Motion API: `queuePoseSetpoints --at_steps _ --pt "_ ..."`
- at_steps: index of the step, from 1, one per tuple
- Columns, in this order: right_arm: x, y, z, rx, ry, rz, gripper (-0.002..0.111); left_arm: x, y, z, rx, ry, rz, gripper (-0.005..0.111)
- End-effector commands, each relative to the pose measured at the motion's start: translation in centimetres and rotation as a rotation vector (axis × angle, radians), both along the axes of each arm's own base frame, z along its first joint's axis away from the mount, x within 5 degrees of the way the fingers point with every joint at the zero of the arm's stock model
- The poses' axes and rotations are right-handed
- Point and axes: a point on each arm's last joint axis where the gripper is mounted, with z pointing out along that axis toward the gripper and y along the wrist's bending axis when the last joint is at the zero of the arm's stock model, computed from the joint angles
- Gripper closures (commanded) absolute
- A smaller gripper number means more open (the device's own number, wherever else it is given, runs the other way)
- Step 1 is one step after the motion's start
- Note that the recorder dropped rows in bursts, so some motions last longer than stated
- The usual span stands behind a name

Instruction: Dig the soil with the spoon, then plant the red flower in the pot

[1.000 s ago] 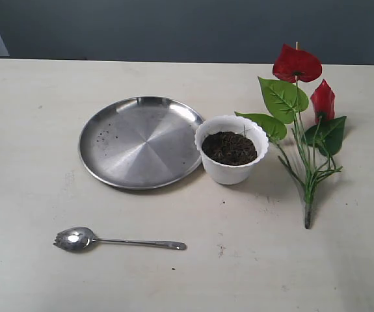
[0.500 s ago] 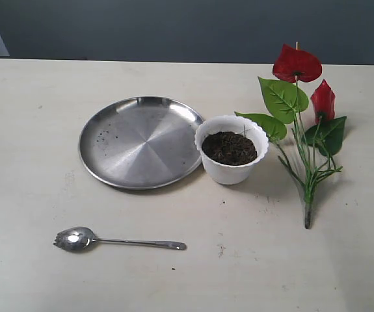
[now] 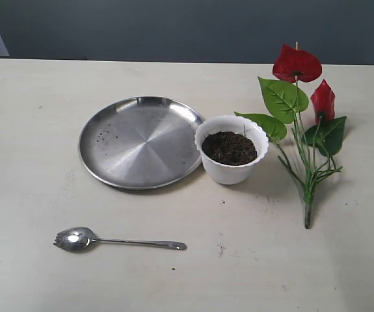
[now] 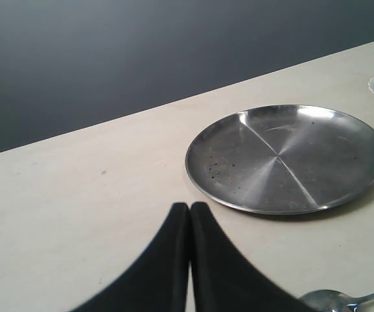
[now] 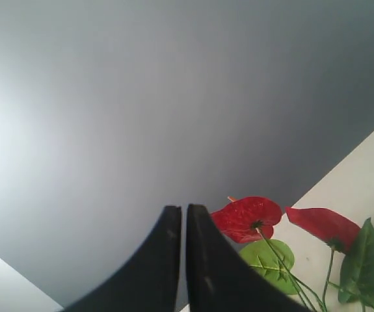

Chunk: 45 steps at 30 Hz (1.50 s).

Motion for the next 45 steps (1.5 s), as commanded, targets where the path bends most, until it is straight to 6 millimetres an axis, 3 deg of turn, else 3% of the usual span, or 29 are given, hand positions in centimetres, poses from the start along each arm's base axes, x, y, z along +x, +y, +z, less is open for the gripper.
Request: queuePoseSetpoints --at_steps 1,3,5,8,11,13,14,16,18,20,22,25,28,34,40,45 --pt "-0.1 -0.2 0.3 0.009 -0.040 -0.024 0.104 0.0 -0.1 0.2 -0.014 -0.013 -0.006 0.106" --pt "-0.2 -0.8 0.9 0.140 -0.092 -0.055 0.104 0.0 -0.1 0.2 -0.014 -0.013 -0.006 0.106" --pt "-0.2 -0.7 1.0 0.145 -0.110 -0.047 0.104 0.0 -0.1 0.2 -0.014 -0.013 -0.006 0.106" --pt "-0.8 -0.1 3.3 -0.067 -0.174 -0.002 0.104 0.0 -0.1 0.2 -0.014 -0.013 -0.006 0.106" --pt "-0.8 0.7 8.5 -0.345 -0.185 0.052 0.104 0.0 -0.1 0.2 -0.014 -0.013 -0.006 0.106" --pt "1.9 1.7 11.7 -0.659 -0.039 0.101 0.104 0.0 -0.1 0.2 -0.014 -0.013 -0.006 0.106" --pt "2.6 2.1 12.8 -0.734 -0.014 0.119 0.104 0.0 -0.1 0.2 -0.014 -0.013 -0.006 0.106" --pt "5.4 4.4 14.9 -0.986 0.056 0.279 0.104 0.0 -0.1 0.2 -0.014 -0.013 -0.006 0.106" --pt "7.4 9.4 15.5 -1.218 0.074 0.651 0.104 0.0 -0.1 0.2 -0.014 -0.013 -0.006 0.106" --pt "8.2 14.4 13.5 -1.382 0.219 0.999 0.104 0.0 -0.1 0.2 -0.014 -0.013 -0.006 0.106" --pt "8.8 19.1 10.7 -1.494 0.359 1.229 0.104 0.0 -0.1 0.2 -0.014 -0.013 -0.006 0.106" --pt "9.2 23.5 6.9 -1.586 0.425 1.364 0.104 0.0 -0.1 0.2 -0.014 -0.013 -0.006 0.106" --pt "9.0 28.5 1.6 -1.762 0.417 1.446 0.099 0.0 -0.1 0.2 -0.014 -0.013 -0.006 0.106" --pt "8.1 33.4 -2.4 -1.886 0.381 1.516 0.061 0.0 -0.1 0.2 -0.014 -0.013 -0.006 0.106" --pt "8.4 36.3 -3.7 -1.895 0.351 1.524 0.067 0.0 -0.1 0.2 -0.014 -0.013 -0.006 0.106" --pt "8.7 36.9 -4.9 -1.921 0.364 1.527 0.068 0.0 -0.1 0.2 -0.014 -0.013 -0.006 0.106"
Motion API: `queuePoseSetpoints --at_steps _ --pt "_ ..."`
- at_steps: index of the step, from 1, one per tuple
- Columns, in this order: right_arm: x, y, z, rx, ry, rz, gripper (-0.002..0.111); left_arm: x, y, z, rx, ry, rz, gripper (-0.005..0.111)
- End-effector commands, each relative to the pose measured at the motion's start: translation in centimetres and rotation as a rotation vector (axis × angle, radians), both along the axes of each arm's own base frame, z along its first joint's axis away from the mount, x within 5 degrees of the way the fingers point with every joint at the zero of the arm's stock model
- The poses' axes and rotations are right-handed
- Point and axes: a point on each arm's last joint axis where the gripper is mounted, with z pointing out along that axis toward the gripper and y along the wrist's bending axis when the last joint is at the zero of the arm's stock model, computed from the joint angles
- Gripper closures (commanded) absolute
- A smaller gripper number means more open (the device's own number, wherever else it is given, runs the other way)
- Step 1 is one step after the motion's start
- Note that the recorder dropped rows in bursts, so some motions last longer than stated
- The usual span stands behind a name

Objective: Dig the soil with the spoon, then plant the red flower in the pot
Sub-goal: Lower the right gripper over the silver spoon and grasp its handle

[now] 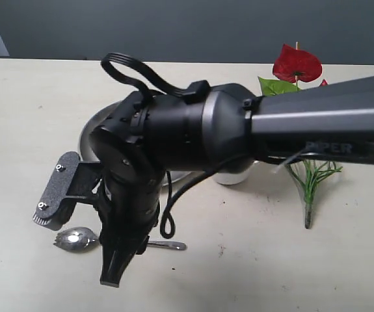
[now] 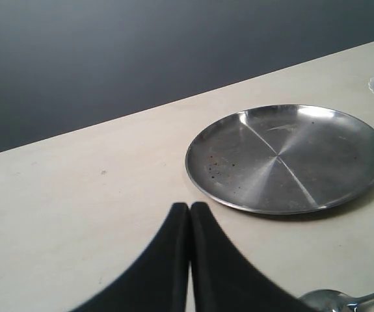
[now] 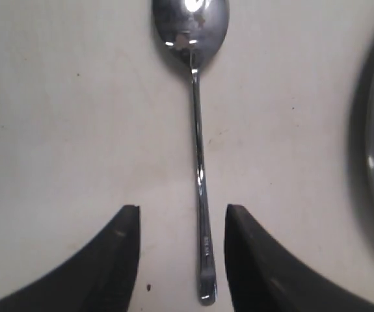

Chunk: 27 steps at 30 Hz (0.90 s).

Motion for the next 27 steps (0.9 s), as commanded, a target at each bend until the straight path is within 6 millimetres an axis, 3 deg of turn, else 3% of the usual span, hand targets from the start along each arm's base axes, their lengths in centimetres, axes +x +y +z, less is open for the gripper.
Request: queuePoseSetpoints --at_steps 1,14,27 --pt "0.3 0.4 -0.9 -0.023 -0.018 0.022 0.068 0.0 -0.1 0.2 -0.014 -0.013 -0.006 0.106" --pt "0.6 0.6 -4.7 -0.115 -0.014 0.042 0.068 0.0 -0.1 0.2 -0.014 -0.013 -0.006 0.106" --pt "0.9 0.9 -5.0 -0.095 -0.048 0.061 0.068 0.0 -0.1 0.2 -0.014 -0.013 -0.006 0.106"
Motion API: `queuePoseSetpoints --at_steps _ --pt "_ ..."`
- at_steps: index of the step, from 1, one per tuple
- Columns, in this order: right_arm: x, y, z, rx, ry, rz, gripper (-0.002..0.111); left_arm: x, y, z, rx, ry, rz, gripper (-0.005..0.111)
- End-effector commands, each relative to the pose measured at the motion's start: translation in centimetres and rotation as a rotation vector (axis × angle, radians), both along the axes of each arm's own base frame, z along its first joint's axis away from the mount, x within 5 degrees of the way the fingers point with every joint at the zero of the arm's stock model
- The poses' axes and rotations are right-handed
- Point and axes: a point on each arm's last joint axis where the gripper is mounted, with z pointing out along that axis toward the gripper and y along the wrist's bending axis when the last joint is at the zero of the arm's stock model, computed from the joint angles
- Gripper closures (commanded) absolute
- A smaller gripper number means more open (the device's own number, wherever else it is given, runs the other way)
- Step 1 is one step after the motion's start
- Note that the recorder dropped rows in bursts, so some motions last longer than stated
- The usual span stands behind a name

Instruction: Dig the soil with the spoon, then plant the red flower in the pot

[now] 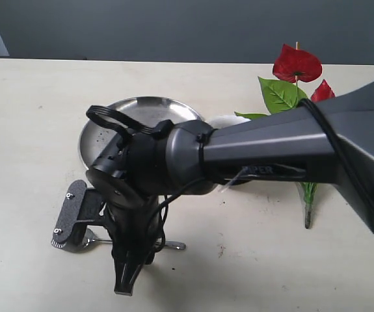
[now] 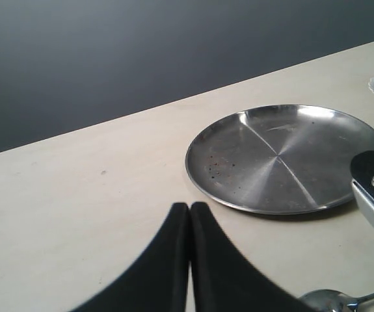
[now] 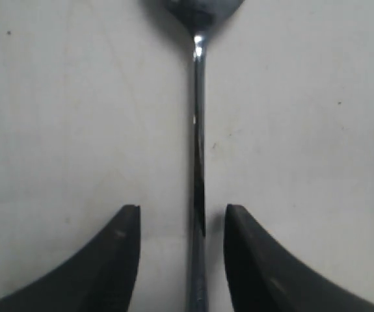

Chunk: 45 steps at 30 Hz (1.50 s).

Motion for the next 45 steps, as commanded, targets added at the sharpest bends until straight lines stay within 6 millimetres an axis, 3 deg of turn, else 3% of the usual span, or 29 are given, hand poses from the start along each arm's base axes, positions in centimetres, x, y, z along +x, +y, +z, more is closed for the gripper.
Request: queuePoseSetpoints --at_steps 1,8,16,22,27,29,38,40,45 --pt "0.1 0.3 0.2 0.019 -0.023 0.018 0.068 0.0 -0.1 0.2 -0.014 -0.013 -0.006 0.106" --pt "0.2 0.5 0.0 0.037 -0.026 0.018 0.068 0.0 -0.1 0.2 -0.014 -0.013 -0.006 0.106" --pt "0.2 0.3 -2.4 -0.031 0.000 0.016 0.068 0.0 -0.1 0.2 -0.014 -0.013 -0.006 0.106" --pt "0.2 0.3 -2.6 -0.035 0.001 0.016 0.109 0.0 -0.1 0.2 -0.014 -0.013 -0.006 0.106" --pt "0.2 0.4 -2.4 -0.021 0.003 0.012 0.108 0.0 -0.1 0.2 -0.014 -0.013 -0.006 0.106" --pt "0.1 0.4 -1.5 0.000 -0.005 0.014 0.108 0.0 -0.1 0.2 -0.014 -0.013 -0.006 0.106" --pt "-0.1 0.0 6.3 0.178 -0.079 0.012 0.108 0.0 -0.1 0.2 -0.014 -0.013 -0.006 0.106" --pt "0.0 -0.8 8.6 0.180 -0.149 0.044 0.108 0.0 -0.1 0.2 -0.014 -0.013 -0.006 0.106" --pt "1.3 -2.9 11.6 0.074 -0.384 -0.007 0.108 0.0 -0.1 0.2 -0.014 -0.013 -0.006 0.106"
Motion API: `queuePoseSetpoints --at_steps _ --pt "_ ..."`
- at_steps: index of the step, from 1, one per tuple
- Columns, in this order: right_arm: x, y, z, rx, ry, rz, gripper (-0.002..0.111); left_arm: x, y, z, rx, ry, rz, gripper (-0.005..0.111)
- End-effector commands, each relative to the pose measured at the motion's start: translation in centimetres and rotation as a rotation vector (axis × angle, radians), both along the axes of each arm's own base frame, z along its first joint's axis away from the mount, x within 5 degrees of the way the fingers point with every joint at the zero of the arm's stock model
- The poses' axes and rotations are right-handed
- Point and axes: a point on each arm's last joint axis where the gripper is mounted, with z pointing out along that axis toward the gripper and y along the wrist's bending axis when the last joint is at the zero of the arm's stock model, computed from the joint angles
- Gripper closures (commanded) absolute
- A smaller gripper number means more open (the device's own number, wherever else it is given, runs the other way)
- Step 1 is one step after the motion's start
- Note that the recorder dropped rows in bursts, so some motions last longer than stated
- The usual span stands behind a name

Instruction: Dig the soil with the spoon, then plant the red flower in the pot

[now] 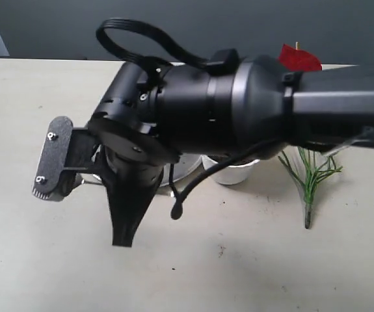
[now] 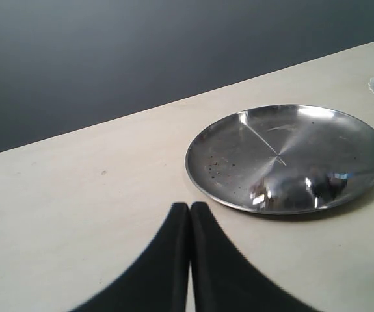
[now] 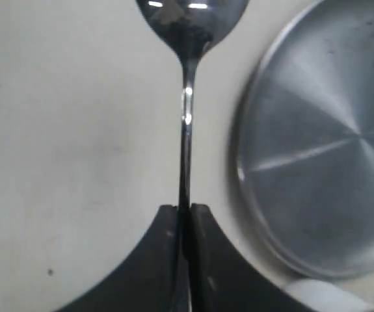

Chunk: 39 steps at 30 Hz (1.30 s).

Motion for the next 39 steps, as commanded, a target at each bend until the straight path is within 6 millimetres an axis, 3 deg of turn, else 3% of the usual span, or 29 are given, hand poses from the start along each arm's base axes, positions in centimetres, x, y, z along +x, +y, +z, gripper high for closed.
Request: queuePoseSetpoints --at_steps 1,6,9,13,20,22,30,39 --pt "1.3 -2.3 2.8 -0.108 -0.216 -0.089 0.108 0.0 -0.1 0.2 -0.014 -0.013 -0.006 0.106" --pt "2.9 -5.0 4.8 -0.305 -0.473 -0.217 0.108 0.0 -0.1 0.2 -0.014 -0.013 -0.006 0.106" --pt "3.2 -6.0 5.3 -0.331 -0.566 -0.218 0.108 0.0 -0.1 0.2 -0.014 -0.013 -0.006 0.106" --pt "3.4 -7.9 4.0 -0.417 -0.574 -0.192 0.108 0.0 -0.1 0.2 -0.014 -0.013 -0.006 0.106" --pt "6.1 -14.0 1.5 -0.607 -0.568 -0.247 0.108 0.0 -0.1 0.2 -0.014 -0.013 -0.006 0.106" --pt "6.1 -14.8 1.3 -0.625 -0.560 -0.255 0.108 0.0 -0.1 0.2 -0.014 -0.013 -0.006 0.106" --pt "5.7 -15.5 0.1 -0.674 -0.545 -0.129 0.109 0.0 -0.1 0.2 -0.014 -0.013 -0.006 0.106" --pt "5.9 -14.6 -1.5 -0.641 -0.523 -0.066 0.109 0.0 -0.1 0.2 -0.014 -0.013 -0.006 0.106"
